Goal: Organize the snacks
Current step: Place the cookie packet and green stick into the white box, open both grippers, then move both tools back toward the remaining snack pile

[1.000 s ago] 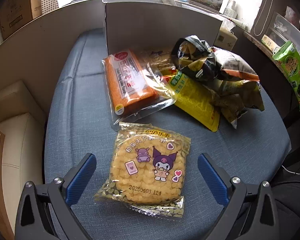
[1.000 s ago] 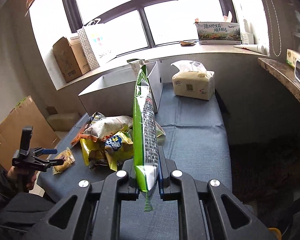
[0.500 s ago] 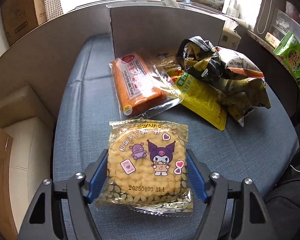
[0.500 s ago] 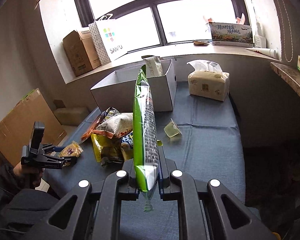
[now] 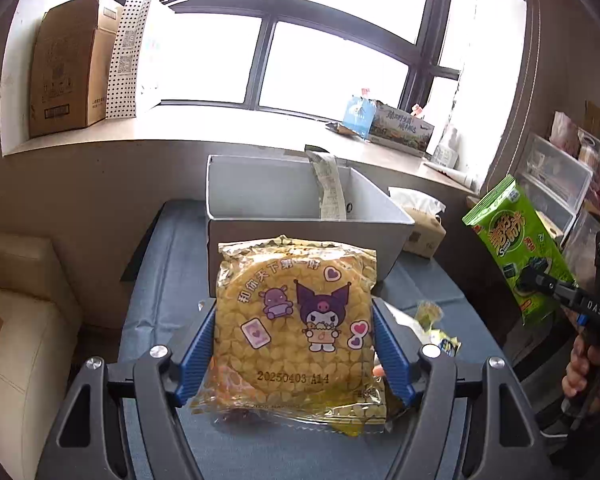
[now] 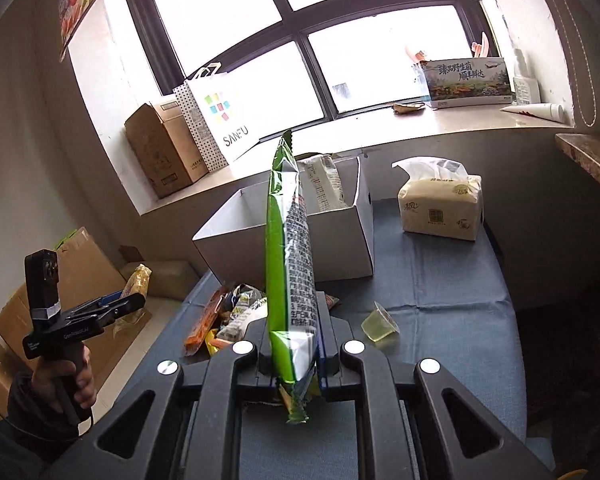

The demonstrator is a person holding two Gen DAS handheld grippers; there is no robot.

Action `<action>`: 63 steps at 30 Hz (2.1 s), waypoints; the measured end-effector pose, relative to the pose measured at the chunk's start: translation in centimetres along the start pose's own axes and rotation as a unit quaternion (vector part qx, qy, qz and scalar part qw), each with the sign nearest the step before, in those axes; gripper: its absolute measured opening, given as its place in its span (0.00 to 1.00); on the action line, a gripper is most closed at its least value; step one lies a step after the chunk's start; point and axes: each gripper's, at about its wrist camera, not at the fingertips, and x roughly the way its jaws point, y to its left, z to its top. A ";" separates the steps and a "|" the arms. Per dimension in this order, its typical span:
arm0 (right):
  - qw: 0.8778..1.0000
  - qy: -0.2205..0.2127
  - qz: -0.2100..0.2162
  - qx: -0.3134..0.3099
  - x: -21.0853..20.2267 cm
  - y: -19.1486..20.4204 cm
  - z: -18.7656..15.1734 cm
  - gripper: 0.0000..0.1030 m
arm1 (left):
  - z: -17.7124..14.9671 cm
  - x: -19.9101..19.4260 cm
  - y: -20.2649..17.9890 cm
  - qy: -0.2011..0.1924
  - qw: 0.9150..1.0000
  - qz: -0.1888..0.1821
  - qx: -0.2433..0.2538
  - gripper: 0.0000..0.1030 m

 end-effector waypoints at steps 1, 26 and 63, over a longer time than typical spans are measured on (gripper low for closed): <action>1.000 -0.002 0.001 -0.002 0.7 0.3 1.0 0.13 | 1.2 0.6 0.0 -0.002 1.000 -0.001 -0.006 0.75; 0.981 0.070 -0.173 -0.049 22.3 1.4 13.7 1.00 | 14.4 17.9 2.1 0.061 0.989 0.131 0.013 1.00; 0.998 -0.040 -0.040 -0.035 -3.3 1.2 -1.6 1.00 | -2.2 -2.4 -3.4 0.020 0.999 -0.028 0.022 1.00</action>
